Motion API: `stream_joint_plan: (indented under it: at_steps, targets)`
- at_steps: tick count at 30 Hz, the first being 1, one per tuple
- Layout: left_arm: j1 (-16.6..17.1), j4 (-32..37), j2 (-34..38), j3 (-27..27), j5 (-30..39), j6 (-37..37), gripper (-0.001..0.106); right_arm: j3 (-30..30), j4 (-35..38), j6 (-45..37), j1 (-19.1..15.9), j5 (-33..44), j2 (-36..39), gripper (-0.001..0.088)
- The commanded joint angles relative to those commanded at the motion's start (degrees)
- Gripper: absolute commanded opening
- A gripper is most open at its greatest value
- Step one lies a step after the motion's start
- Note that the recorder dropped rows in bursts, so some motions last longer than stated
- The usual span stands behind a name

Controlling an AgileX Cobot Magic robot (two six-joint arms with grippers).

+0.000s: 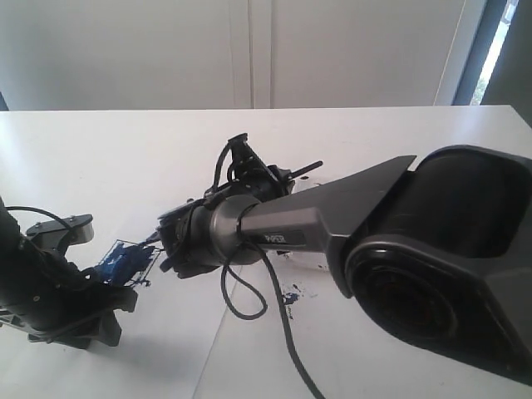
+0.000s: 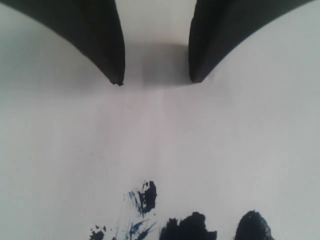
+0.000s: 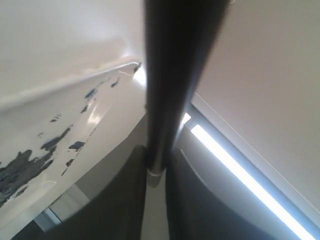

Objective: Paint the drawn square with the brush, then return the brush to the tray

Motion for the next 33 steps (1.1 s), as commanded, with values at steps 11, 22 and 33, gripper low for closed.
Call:
stream_joint_plan:
  at_steps: [11, 22, 33]
  targets:
    - [0.0, 0.0, 0.0, 0.0, -0.3, -1.0, 0.048, 2.9, 5.9, -2.2, 0.8, 0.0, -2.1, 0.0]
    - [0.0, 0.0, 0.0, 0.0, -0.7, -1.0, 0.048, 9.8, 0.0, -1.9, 1.1, 0.0, -2.1, 0.0]
    - [0.0, -0.4, 0.0, 0.0, -0.6, -1.0, 0.048, 9.9, -3.8, -1.5, 1.4, 0.0, 1.1, 0.0]
